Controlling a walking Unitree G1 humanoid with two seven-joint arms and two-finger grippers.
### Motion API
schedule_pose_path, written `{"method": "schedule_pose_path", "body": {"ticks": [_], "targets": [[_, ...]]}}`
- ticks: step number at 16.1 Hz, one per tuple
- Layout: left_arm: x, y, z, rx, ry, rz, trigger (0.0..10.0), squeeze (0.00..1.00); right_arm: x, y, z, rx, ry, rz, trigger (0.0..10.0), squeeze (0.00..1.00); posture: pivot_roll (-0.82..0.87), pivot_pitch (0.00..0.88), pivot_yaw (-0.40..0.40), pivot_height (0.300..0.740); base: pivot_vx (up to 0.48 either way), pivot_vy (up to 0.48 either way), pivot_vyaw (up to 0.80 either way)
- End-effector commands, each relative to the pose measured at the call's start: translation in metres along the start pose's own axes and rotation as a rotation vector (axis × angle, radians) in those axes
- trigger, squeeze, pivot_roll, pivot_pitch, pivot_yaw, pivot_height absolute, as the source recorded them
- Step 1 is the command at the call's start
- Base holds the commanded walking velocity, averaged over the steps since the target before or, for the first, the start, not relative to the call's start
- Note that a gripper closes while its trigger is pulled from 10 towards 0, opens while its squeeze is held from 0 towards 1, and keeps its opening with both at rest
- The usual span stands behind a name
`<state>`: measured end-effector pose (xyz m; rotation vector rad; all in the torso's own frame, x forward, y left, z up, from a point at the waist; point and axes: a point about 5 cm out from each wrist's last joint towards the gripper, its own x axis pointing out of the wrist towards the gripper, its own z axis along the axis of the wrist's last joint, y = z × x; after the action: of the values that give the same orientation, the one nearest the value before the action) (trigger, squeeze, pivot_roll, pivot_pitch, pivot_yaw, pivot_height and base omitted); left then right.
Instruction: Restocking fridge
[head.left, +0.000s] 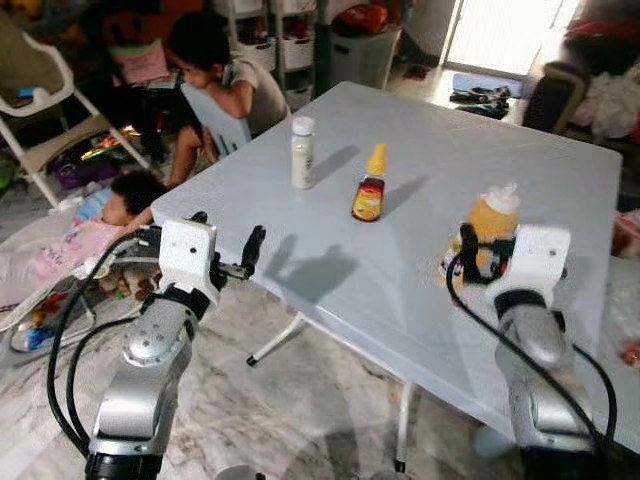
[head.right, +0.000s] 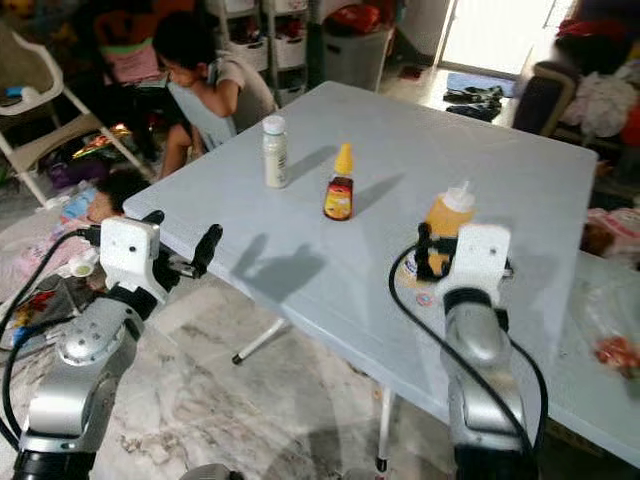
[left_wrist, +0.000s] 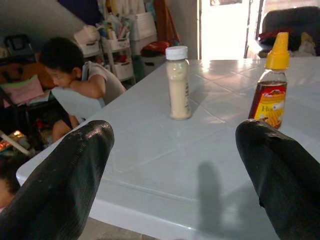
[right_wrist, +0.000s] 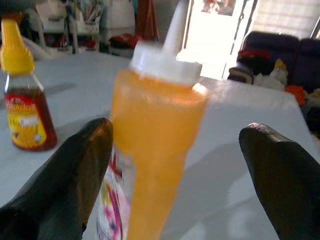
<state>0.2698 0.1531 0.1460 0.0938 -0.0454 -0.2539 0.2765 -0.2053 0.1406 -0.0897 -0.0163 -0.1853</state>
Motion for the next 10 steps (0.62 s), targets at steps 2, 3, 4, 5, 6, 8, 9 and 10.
{"method": "schedule_pose_path", "body": {"ticks": [2,3,4,5,6,8,9,10], "targets": [[-0.001,0.001,0.004,0.019,-0.006,0.001,10.0,0.00,0.007,-0.004,0.001,-0.001,-0.002,-0.004,10.0,0.00,0.00,0.017,-0.016,0.740,0.000,0.000,0.00],[-0.002,0.001,0.003,0.020,-0.001,0.004,10.0,0.00,0.008,-0.004,-0.001,-0.005,0.002,-0.001,10.0,0.00,0.00,0.017,-0.017,0.740,0.000,0.000,0.00],[-0.003,0.001,0.003,0.021,0.001,0.006,10.0,0.00,0.010,-0.003,-0.001,-0.006,0.002,0.005,10.0,0.00,0.00,0.017,-0.018,0.740,0.000,0.000,0.00],[-0.003,0.001,0.003,0.022,0.002,0.007,10.0,0.00,0.011,-0.003,-0.001,-0.006,0.003,0.005,10.0,0.00,0.00,0.018,-0.017,0.740,0.000,0.000,0.00],[-0.003,0.001,0.003,0.024,0.004,0.008,10.0,0.00,0.014,-0.003,-0.002,-0.003,0.004,0.006,10.0,0.00,0.00,0.018,-0.017,0.740,0.000,0.000,0.00],[-0.003,0.002,0.002,0.031,0.009,0.011,10.0,0.00,0.018,-0.001,-0.002,-0.001,0.003,0.013,10.0,0.00,0.01,0.020,-0.017,0.740,0.000,0.000,0.00],[-0.003,0.003,0.002,0.035,0.012,0.013,10.0,0.00,0.020,0.000,-0.003,0.000,0.003,0.028,10.0,0.00,0.01,0.020,-0.017,0.740,0.000,0.000,0.00],[-0.003,0.004,0.002,0.039,0.014,0.015,10.0,0.00,0.023,0.002,-0.004,-0.001,0.004,0.049,10.0,0.00,0.01,0.021,-0.015,0.740,0.000,0.000,0.00]]}}
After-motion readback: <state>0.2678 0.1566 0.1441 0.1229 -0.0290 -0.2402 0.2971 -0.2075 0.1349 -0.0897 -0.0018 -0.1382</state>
